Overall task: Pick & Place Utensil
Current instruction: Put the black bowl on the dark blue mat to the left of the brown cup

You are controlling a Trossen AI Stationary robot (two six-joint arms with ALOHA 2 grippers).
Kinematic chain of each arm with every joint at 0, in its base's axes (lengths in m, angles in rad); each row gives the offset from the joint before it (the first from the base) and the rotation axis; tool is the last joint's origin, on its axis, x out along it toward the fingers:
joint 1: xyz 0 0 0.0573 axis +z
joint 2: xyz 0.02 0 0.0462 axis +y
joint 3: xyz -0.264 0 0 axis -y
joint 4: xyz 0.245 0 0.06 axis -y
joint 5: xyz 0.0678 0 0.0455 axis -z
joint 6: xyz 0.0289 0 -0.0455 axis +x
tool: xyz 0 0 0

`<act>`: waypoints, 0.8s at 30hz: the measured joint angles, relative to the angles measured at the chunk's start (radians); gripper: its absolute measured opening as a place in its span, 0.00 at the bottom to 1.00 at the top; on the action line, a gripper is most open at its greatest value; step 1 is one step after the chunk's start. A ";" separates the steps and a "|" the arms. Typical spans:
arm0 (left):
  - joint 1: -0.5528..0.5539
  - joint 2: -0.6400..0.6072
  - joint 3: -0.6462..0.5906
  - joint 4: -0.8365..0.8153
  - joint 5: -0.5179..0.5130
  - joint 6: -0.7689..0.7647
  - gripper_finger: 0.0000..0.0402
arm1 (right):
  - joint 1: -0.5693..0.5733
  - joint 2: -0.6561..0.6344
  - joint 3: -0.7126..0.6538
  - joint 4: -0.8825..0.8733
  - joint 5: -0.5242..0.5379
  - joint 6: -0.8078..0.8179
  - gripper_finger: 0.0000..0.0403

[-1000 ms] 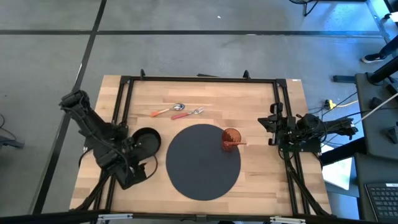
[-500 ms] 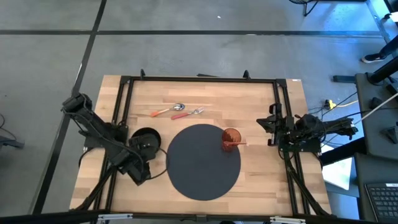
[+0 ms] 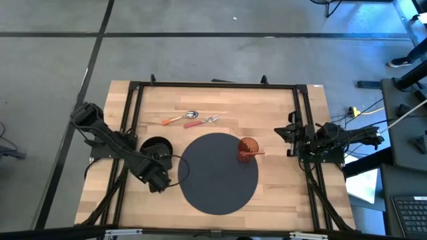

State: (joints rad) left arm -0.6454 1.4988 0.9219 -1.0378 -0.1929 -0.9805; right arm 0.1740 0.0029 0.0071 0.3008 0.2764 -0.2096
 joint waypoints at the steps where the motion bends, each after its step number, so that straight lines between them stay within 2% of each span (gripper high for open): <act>1: 0.000 -0.006 -0.015 0.025 0.009 -0.001 0.60 | 0.000 0.000 0.000 0.000 0.000 0.000 0.04; 10: 0.020 -0.012 -0.123 0.132 0.039 -0.004 0.59 | 0.000 0.000 0.000 0.000 0.000 0.000 0.04; 16: 0.033 -0.012 -0.147 0.152 0.039 -0.010 0.55 | 0.000 0.000 0.000 0.000 0.000 0.000 0.04; 20: 0.034 -0.012 -0.147 0.151 0.039 -0.017 0.49 | 0.000 0.000 0.000 0.001 0.000 0.000 0.04; 24: 0.033 -0.012 -0.147 0.152 0.039 -0.020 0.37 | 0.000 0.000 0.000 0.001 0.000 0.000 0.04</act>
State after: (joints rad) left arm -0.6121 1.4864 0.7753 -0.8856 -0.1543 -1.0008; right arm 0.1738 0.0025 0.0071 0.3019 0.2764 -0.2100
